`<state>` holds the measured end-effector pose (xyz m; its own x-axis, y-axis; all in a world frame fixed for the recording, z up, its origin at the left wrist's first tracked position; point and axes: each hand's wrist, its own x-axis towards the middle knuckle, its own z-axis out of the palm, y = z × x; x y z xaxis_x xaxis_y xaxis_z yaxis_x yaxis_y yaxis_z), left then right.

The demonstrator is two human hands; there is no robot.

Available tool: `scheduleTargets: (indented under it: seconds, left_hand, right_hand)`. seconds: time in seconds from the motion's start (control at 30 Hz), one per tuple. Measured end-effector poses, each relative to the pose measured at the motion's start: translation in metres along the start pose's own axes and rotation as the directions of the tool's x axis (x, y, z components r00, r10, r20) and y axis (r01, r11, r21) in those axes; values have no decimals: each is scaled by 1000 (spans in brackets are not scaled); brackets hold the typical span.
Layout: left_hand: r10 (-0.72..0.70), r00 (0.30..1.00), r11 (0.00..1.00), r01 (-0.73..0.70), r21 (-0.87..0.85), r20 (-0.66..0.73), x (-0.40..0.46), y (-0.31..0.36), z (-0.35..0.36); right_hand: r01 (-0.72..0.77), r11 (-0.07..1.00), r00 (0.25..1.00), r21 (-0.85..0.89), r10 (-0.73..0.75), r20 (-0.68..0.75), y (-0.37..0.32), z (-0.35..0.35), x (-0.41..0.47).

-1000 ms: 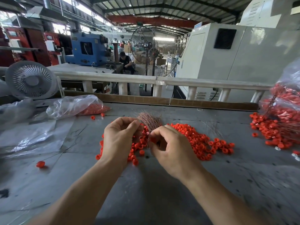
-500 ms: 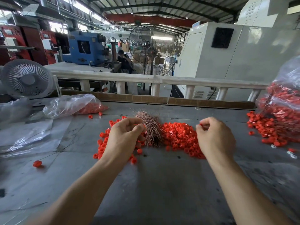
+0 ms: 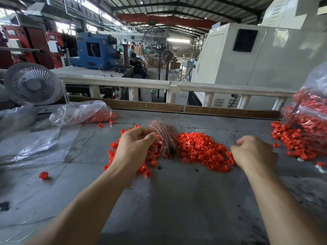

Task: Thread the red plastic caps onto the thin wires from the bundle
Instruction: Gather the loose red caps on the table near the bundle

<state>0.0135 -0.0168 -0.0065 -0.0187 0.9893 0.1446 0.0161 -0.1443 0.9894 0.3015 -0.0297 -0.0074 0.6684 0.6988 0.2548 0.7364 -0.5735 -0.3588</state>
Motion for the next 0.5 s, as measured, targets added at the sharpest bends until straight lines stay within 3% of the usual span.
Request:
scheduleTargets:
  seconds: [0.1, 0.2, 0.33, 0.5]
  left_hand:
    - [-14, 1000, 999, 14, 29, 0, 2, 4, -6]
    - [42, 999, 971, -47, 233, 27, 6, 2, -14]
    - [170, 982, 792, -185, 582, 80, 9, -4, -16]
    - [216, 967, 616, -240, 751, 132, 4, -15, -7]
  right_hand:
    - [120, 991, 991, 52, -117, -62, -8, 1, -9]
    - [288, 936, 953, 203, -260, -156, -23, 2, -23]
    - [441, 822, 897, 359, -416, -150, -42, 7, -47]
    - [520, 746, 839, 416, -538, -84, -54, 18, -62]
